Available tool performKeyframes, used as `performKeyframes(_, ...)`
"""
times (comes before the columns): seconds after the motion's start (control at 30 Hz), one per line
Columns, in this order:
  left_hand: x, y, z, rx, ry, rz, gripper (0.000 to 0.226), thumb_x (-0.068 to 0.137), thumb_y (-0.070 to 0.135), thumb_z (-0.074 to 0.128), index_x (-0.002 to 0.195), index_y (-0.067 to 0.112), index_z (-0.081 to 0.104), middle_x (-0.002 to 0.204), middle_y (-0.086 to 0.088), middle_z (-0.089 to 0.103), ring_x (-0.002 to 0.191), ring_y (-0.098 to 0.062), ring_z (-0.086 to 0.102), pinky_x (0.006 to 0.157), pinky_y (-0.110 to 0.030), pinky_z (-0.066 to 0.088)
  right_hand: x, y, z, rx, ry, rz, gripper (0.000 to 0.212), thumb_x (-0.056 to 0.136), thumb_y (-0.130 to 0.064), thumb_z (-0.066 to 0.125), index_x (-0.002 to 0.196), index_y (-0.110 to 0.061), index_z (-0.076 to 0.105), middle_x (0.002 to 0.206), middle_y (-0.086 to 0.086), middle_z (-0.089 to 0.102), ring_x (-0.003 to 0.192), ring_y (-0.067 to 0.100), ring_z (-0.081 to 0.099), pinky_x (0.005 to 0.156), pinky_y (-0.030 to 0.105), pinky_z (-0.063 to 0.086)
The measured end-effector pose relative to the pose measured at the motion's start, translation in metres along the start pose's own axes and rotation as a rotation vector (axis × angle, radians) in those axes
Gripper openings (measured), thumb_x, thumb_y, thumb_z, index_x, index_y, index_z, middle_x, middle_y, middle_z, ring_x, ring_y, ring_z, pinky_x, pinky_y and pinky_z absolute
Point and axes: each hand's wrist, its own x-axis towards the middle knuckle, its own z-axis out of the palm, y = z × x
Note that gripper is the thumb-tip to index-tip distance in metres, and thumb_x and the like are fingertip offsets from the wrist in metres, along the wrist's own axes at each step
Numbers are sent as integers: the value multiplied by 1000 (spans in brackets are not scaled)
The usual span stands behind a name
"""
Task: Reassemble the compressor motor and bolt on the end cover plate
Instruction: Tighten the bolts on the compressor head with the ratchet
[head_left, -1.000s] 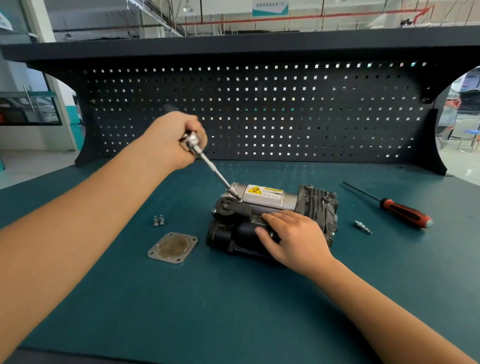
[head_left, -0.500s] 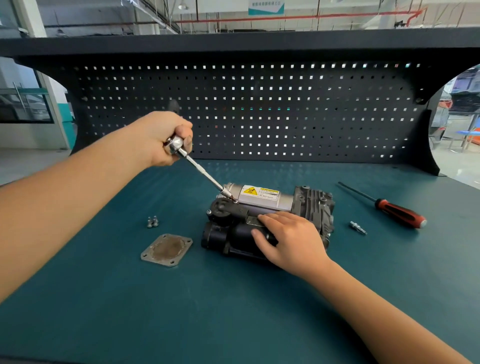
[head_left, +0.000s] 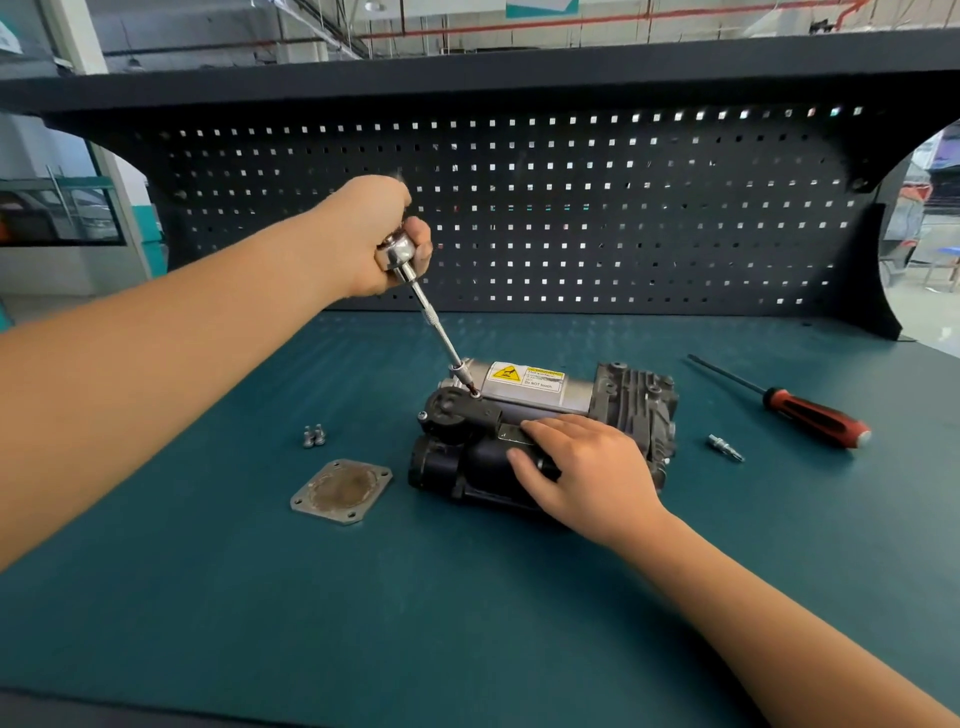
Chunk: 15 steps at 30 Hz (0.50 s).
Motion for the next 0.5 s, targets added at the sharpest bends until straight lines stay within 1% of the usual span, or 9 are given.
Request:
performKeyframes(0.07,-1,1,2,96,-38,29,14,96,9,31,84,14,37,35,2,40,28,-8,39,37,-15,38,0,0,0,3,-6,4,27,70,-26,67,79,-1,74,71,6,73,63,21,70,54,28,56)
performKeyframes(0.17,-1,2,8,146,-95,65,10,98,12,33,89,14,37,36,3,42,29,-9,40,38,-15,40,0,0,0,3,-13,10,26,70,-26,67,78,-2,74,70,6,72,62,22,69,53,28,56)
performKeyframes(0.23,-2,2,12,146,-110,67,7,100,15,36,94,15,39,40,2,44,30,-8,41,39,-16,41,0,0,0,2,-15,15,25,70,-26,67,77,-2,74,68,5,72,61,22,69,52,28,56)
performKeyframes(0.3,-3,2,15,137,-99,54,10,101,19,38,93,15,42,48,0,50,30,-6,43,40,-17,44,0,0,0,5,-15,18,25,71,-26,67,76,-2,74,67,5,71,61,23,69,51,29,56)
performKeyframes(0.33,-4,2,16,123,-99,36,12,101,22,38,93,16,44,49,0,53,30,-5,44,40,-20,47,0,0,0,7,-15,17,25,71,-26,67,76,-2,74,68,5,71,61,23,69,51,29,56)
performKeyframes(0.43,-9,1,19,75,-120,-12,15,102,27,37,95,16,45,42,2,57,34,-6,52,42,-28,52,0,0,-1,5,-14,17,25,71,-26,67,77,-3,74,68,5,72,61,22,68,51,28,55)
performKeyframes(0.5,-11,1,18,57,-116,-6,17,102,26,36,92,14,43,41,3,54,35,-8,54,42,-25,51,0,-1,-1,5,-19,20,24,71,-26,66,74,-3,73,66,6,71,60,23,68,50,28,55)
